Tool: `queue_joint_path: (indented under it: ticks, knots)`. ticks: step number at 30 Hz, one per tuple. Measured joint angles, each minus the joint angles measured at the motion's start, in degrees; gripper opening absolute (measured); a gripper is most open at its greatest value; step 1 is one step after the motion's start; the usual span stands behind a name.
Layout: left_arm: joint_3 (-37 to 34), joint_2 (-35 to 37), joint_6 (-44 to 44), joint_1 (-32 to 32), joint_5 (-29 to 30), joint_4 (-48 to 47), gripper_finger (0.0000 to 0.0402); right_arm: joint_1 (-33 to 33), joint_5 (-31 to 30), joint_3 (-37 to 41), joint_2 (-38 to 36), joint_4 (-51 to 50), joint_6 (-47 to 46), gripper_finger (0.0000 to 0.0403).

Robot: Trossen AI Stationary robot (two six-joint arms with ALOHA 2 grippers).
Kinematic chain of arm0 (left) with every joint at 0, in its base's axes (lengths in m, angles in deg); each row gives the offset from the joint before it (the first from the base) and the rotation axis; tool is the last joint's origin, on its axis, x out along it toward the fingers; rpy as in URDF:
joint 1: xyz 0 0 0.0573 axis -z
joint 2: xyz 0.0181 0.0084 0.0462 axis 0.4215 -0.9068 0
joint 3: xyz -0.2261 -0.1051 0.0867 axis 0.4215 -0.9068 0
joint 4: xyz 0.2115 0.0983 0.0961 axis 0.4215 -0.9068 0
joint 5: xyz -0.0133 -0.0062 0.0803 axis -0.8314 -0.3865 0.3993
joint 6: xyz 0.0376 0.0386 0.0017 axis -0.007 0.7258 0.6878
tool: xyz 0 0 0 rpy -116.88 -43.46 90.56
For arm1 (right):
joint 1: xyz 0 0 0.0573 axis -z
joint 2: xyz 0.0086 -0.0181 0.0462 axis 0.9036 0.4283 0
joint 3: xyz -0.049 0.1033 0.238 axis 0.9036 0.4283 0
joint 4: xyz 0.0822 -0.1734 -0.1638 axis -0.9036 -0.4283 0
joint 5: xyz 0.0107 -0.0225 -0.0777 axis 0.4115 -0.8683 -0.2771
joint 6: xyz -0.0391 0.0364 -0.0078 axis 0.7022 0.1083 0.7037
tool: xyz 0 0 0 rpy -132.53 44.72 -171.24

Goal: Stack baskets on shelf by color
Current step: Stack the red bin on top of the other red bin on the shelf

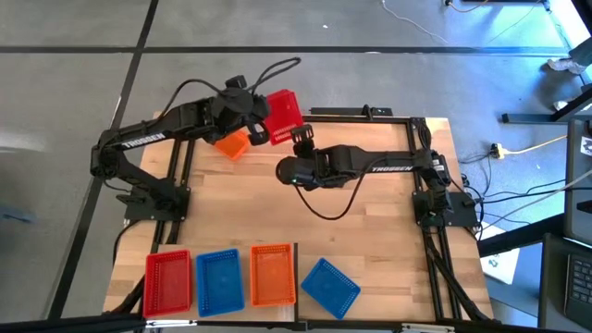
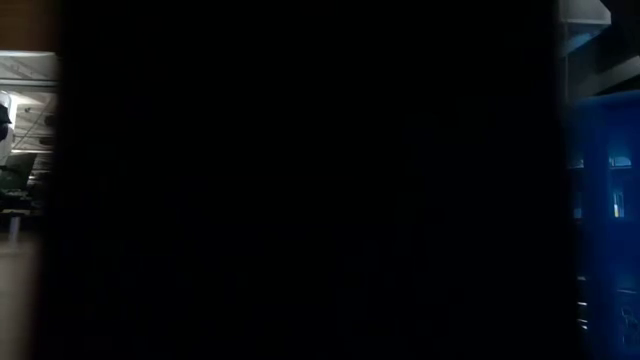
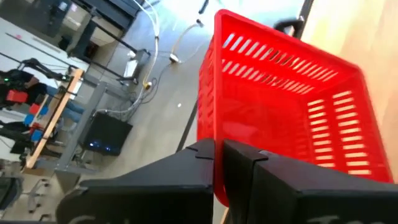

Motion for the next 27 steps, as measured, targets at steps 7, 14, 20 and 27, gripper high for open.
queue_joint_path:
  ticks: [7,14,20,27]
  knots:
    - [-0.2,1.4,-0.1,0.0,2.0,-4.0,0.0000,-3.1,-1.4,-3.6,-0.1,-1.4,-0.7,0.0087]
    - [1.1,7.7,-5.7,1.6,2.1,-10.6,0.0000,-6.9,-1.4,-12.8,-0.1,-6.6,-3.8,0.0087]
    - [8.8,10.6,-15.6,7.0,-4.2,-28.6,0.0000,-8.4,-0.4,-14.2,-3.4,-10.0,-7.3,0.0087]
    - [17.5,10.6,-23.3,16.6,-16.7,-38.7,0.0000,-9.8,0.2,-14.8,-6.7,-11.1,-12.7,0.0087]
